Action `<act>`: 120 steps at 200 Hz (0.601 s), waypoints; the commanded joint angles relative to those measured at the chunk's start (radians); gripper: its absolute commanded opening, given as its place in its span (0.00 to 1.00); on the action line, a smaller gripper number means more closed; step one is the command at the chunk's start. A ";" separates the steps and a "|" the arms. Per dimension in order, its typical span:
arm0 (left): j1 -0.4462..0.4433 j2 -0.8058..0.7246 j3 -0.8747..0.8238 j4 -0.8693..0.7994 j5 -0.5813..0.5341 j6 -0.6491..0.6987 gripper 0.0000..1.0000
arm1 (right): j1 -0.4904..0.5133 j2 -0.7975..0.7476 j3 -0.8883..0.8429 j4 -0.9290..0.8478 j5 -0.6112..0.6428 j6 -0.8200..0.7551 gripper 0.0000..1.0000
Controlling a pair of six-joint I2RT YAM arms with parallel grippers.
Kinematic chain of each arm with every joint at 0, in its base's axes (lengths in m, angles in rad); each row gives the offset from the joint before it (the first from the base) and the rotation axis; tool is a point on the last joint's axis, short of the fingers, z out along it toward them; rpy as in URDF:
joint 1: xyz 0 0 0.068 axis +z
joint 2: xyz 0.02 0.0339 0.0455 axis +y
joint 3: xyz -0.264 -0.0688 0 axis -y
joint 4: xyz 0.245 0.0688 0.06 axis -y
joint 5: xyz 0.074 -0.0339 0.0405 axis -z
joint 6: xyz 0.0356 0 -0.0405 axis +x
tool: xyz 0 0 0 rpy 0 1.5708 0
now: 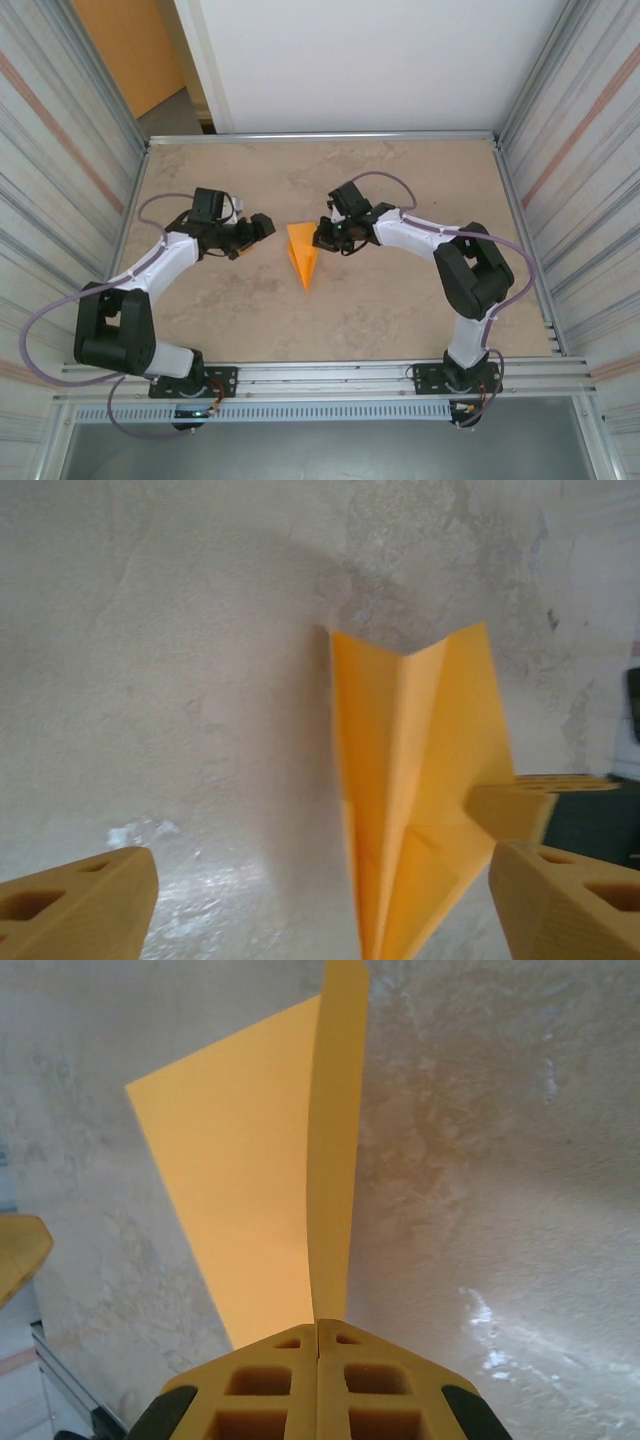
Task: Fold a paper plane with a square sheet of paper (pick it up from the middle)
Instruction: Turn over a paper plane at the center of the table.
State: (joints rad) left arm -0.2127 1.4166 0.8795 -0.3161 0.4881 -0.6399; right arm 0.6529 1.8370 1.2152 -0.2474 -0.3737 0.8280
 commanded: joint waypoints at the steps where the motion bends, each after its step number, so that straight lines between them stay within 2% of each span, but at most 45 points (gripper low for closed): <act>1: -0.011 0.039 -0.026 0.066 0.067 -0.050 0.79 | -0.027 0.008 -0.056 0.134 -0.114 -0.047 0.00; 68: -0.159 0.198 0.029 0.075 0.075 -0.042 0.65 | -0.093 0.007 -0.198 0.193 -0.116 -0.066 0.03; 120: -0.224 0.289 0.093 0.068 0.087 -0.031 0.54 | -0.102 0.008 -0.224 0.204 -0.116 -0.065 0.03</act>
State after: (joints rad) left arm -0.4213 1.6855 0.9291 -0.2554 0.5457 -0.6788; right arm 0.5545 1.8416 1.0019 -0.0681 -0.4725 0.7914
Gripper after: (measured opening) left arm 0.558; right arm 0.060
